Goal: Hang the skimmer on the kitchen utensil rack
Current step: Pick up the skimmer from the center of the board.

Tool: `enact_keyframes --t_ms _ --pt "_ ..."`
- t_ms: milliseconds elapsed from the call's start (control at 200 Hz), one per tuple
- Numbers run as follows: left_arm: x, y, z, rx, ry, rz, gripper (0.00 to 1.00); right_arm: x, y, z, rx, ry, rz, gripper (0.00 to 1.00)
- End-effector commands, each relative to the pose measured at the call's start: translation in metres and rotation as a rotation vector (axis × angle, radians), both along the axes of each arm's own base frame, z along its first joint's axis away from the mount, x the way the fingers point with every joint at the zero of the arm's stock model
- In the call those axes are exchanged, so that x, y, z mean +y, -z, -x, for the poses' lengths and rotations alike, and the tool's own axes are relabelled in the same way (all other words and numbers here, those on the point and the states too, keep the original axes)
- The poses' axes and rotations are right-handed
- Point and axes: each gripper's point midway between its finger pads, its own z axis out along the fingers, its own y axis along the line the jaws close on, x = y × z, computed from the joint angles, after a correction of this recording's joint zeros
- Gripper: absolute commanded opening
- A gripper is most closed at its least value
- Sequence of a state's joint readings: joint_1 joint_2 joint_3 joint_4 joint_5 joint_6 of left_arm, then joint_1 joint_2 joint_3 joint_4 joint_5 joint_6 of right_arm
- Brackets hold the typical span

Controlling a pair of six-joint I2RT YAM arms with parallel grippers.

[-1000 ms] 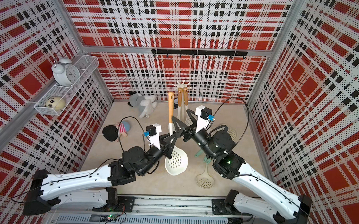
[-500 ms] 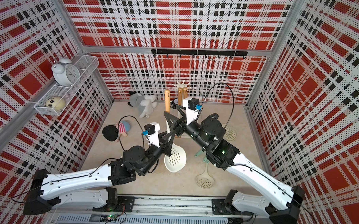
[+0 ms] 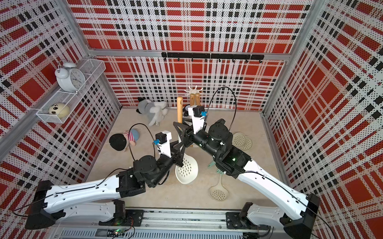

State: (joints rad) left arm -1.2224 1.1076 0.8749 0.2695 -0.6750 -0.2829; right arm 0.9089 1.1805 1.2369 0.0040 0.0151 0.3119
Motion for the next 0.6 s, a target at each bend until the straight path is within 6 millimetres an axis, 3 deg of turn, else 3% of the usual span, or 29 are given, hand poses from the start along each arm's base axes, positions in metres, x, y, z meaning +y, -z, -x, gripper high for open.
enact_keyframes --t_ms 0,160,180,256,326,351,486,596 --pt "0.006 -0.019 -0.005 -0.012 -0.035 0.039 0.0 0.003 -0.001 0.002 0.006 -0.015 -0.006 0.3" --pt "0.007 -0.016 -0.007 0.0 -0.04 0.036 0.01 -0.002 -0.001 0.003 0.004 -0.002 -0.02 0.05" --pt "0.007 -0.016 -0.007 0.0 -0.035 0.038 0.09 -0.003 -0.002 0.003 0.002 0.002 -0.023 0.0" --pt "0.007 -0.018 -0.006 -0.007 0.002 0.055 0.46 -0.013 -0.004 0.002 -0.008 0.04 -0.034 0.0" --pt "0.011 -0.021 -0.004 -0.018 0.051 0.089 0.73 -0.031 -0.002 -0.004 -0.008 0.109 -0.03 0.0" --pt "0.014 -0.021 -0.003 -0.022 0.069 0.105 0.77 -0.038 -0.001 -0.007 -0.002 0.134 -0.026 0.0" --pt "0.039 -0.009 -0.015 -0.001 0.097 0.16 0.74 -0.084 0.023 -0.028 0.06 0.244 -0.013 0.0" --pt "0.066 0.006 -0.039 0.023 0.126 0.203 0.57 -0.117 0.052 -0.042 0.137 0.292 0.031 0.0"
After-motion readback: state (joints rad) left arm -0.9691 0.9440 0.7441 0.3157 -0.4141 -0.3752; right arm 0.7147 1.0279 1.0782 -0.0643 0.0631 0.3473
